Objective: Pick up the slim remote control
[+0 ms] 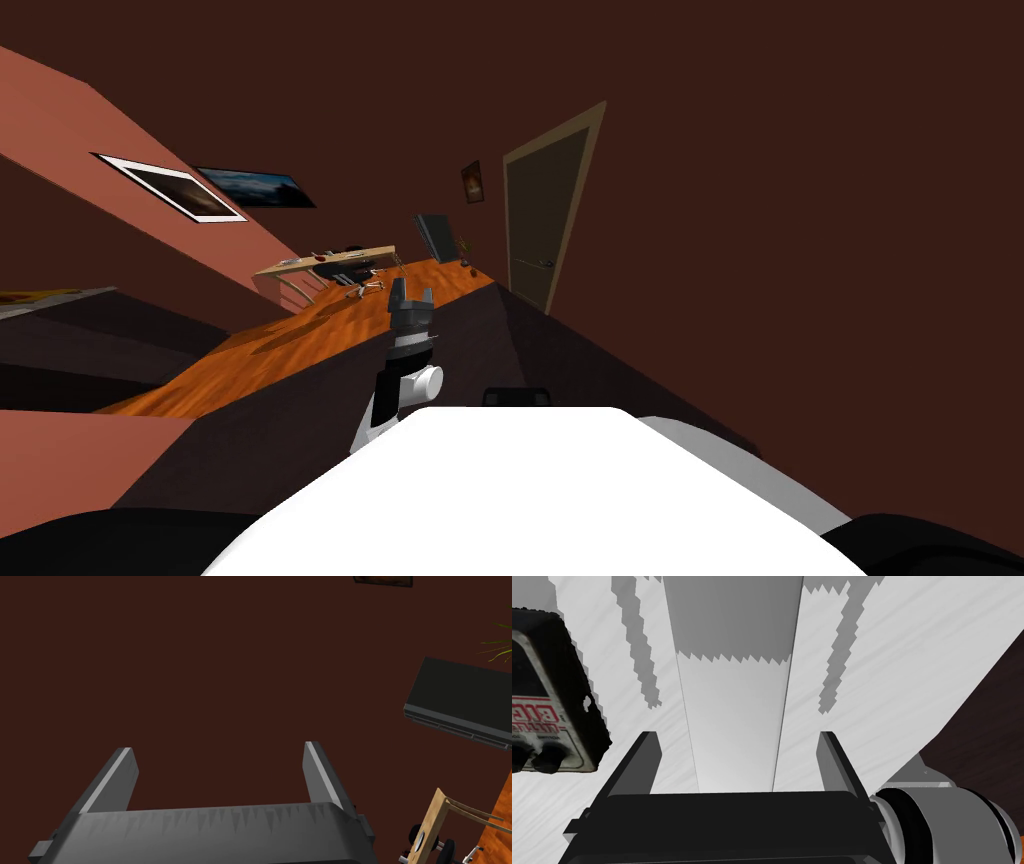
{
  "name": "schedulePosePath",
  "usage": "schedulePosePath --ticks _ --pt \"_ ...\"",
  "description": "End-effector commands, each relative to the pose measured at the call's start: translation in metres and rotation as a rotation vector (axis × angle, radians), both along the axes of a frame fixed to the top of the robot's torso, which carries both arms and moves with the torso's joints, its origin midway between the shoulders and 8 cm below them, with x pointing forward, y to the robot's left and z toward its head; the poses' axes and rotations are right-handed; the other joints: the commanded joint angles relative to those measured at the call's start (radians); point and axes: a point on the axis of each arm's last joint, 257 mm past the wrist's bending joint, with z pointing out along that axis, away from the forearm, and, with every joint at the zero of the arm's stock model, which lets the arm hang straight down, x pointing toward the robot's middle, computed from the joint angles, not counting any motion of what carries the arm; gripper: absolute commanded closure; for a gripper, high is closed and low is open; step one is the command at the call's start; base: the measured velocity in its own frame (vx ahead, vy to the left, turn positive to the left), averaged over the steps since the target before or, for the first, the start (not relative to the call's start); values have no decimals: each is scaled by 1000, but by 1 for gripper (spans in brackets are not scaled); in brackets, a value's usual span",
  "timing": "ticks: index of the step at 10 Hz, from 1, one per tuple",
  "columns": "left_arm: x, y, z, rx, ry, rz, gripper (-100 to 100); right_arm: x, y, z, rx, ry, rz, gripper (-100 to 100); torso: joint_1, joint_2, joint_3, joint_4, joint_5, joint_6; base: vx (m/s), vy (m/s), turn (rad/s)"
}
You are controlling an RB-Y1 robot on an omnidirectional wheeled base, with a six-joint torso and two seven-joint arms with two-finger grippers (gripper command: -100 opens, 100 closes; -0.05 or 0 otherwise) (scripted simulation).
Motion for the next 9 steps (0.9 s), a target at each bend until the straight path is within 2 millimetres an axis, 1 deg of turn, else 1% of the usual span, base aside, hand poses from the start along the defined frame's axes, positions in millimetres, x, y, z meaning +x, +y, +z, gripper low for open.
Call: schedulePosePath --ticks 1,2,3,4,6,7,9 --pt "0 0 0 0 0 0 0 -2 -1 0 -3 -2 -24 -100 0 0 0 0 0 0 -13 -20 -53" --pt "0 0 0 0 0 0 0 -31 24 7 -8 54 -73 -100 2 -1 -1 0 0 0 -22 -19 276" --pt "0 0 0 0 0 0 0 -31 31 7 -6 52 -87 -100 2 -1 -1 0 1 -1 -31 -21 329" --pt "0 0 0 0 0 0 0 -30 30 7 -10 49 -99 -100 2 0 0 0 1 -1 -33 -26 136" --pt "0 0 0 0 0 0 0 -30 29 6 -10 48 -103 -100 2 -1 -1 0 0 0 -8 -9 4" --pt "0 0 0 0 0 0 0 -30 29 6 -11 49 -104 100 3 -2 -1 0 1 0 0 0 0" --pt "0 0 0 0 0 0 0 -30 29 6 -10 48 -103 100 3 -2 -1 0 1 0 0 0 0"
